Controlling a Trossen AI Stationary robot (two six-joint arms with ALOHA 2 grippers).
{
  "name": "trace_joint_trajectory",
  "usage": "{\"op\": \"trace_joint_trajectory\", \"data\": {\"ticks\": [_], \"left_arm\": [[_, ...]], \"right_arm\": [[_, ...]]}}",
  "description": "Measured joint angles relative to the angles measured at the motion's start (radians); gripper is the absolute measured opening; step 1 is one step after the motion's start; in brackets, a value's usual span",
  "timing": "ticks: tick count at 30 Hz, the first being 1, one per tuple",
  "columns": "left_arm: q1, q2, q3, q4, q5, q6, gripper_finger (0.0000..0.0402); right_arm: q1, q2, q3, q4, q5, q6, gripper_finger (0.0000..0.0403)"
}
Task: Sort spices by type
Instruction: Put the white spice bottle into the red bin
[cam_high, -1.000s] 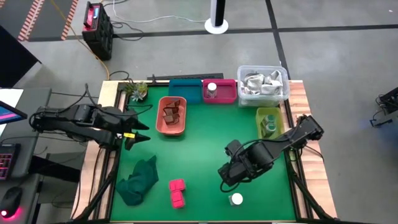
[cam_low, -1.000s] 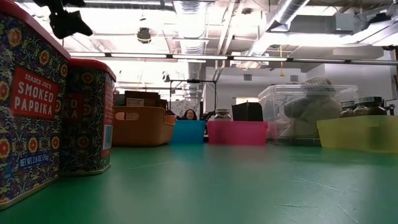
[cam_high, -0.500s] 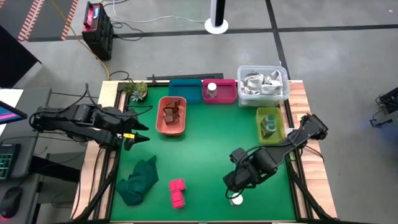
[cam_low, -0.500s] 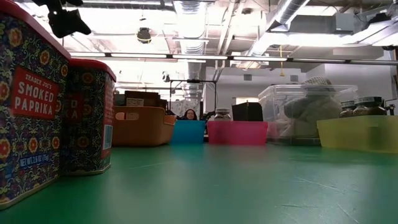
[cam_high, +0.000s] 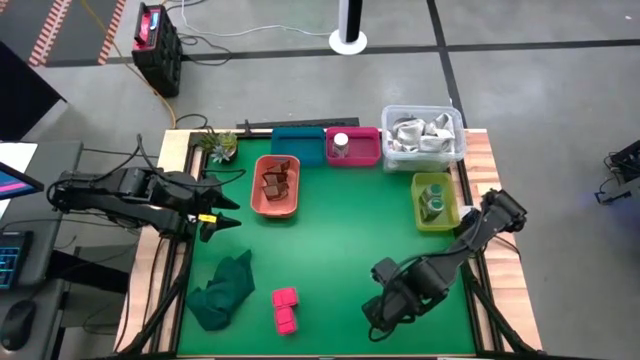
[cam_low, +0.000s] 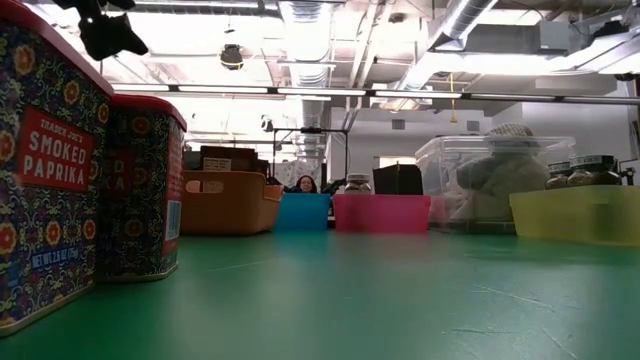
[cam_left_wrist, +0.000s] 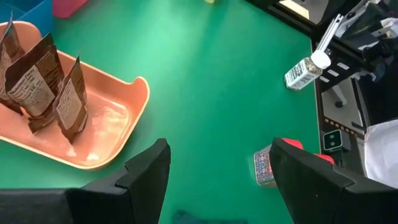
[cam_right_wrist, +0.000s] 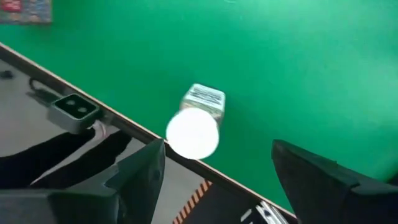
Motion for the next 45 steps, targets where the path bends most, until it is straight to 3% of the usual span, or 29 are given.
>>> {"op": "trace_joint_trajectory", "data": {"ticks": [10,30,45], "left_arm": [[0.000,0.000,0.000,0.000,0.007,-0.026,0.0263],[0.000,0.000,0.000,-0.004,0.016,-0.007,0.0263],[0.000,0.000,0.000,-0.016,0.024,0.016,0.0263]], "right_arm": [[0.060,0.000,0.000,-0.024,-0.001,0.104,0.0396],[0.058,0.013,-0.066,0.039,0.001,0.123,0.0400],[0.058,0.013,-0.074,-0.047,-0.001,0.175,0.0400]]}}
